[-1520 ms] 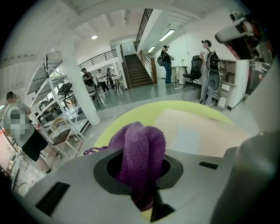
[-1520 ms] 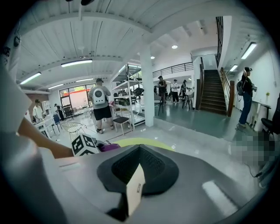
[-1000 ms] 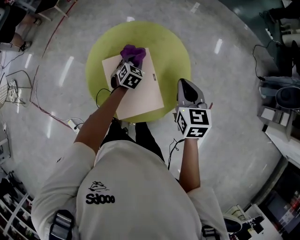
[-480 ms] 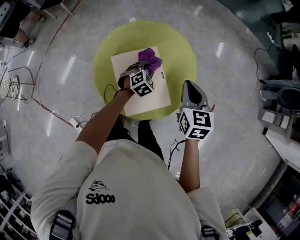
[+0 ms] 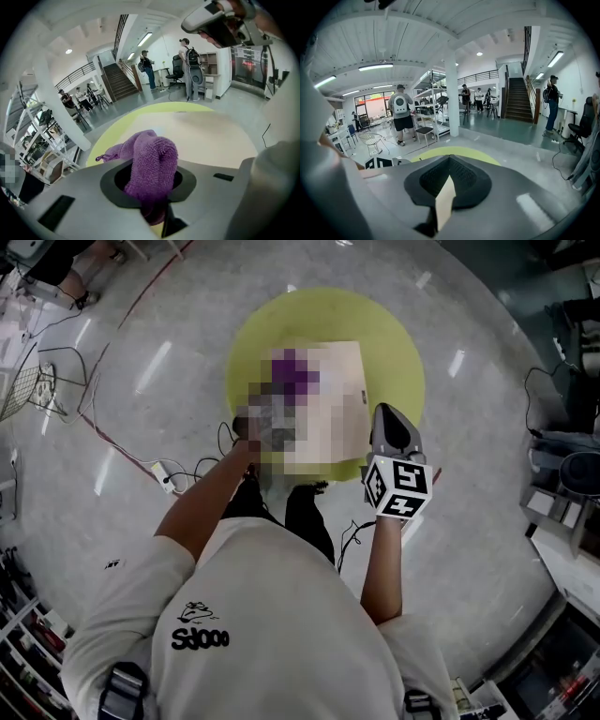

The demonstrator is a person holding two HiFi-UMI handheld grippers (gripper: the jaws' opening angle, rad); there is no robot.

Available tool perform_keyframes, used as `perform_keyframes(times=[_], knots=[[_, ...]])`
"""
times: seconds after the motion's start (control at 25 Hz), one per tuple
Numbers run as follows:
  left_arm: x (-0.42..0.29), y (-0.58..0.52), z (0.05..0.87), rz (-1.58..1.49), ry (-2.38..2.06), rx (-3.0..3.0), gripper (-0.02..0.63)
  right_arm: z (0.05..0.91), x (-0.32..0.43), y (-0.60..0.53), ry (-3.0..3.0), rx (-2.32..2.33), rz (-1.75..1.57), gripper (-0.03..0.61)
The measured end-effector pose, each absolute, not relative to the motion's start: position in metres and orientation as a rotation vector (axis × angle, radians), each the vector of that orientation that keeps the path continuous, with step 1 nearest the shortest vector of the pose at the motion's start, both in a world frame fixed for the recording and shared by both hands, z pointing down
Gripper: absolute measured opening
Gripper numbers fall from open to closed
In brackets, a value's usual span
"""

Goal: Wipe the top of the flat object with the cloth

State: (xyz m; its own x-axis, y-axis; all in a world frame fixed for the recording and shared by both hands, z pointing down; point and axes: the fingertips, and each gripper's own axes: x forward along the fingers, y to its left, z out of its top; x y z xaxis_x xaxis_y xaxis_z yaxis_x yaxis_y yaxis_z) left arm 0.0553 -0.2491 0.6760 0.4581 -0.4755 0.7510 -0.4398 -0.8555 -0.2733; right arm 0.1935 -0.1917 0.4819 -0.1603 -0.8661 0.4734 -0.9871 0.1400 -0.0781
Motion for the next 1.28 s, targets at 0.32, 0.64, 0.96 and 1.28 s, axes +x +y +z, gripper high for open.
perform_keyframes(times=[0.32,0.64,0.96,1.28], knots=[[0.031,-0.236,0.676,-1.436,1.072,-2.616,0.07,0.487,0.197,-0.183,-2.156,1.704,0.529,0.011],[0.094,-0.224,0.675,-1.477,1.091,-2.614,0.07,0.488,0.237,-0.162,-2.197,1.63,0.491,0.011],[0.194,-0.197,0.674,-1.412,0.865,-2.672,0.07,0.488,0.275,-0.137,-2.168,1.632,0.469,0.01],[0.2,-0.167,0.674,-1.373,0.683,-2.703,0.069,0.492,0.277,-0.13,-2.152,1.652,0.483,0.011]])
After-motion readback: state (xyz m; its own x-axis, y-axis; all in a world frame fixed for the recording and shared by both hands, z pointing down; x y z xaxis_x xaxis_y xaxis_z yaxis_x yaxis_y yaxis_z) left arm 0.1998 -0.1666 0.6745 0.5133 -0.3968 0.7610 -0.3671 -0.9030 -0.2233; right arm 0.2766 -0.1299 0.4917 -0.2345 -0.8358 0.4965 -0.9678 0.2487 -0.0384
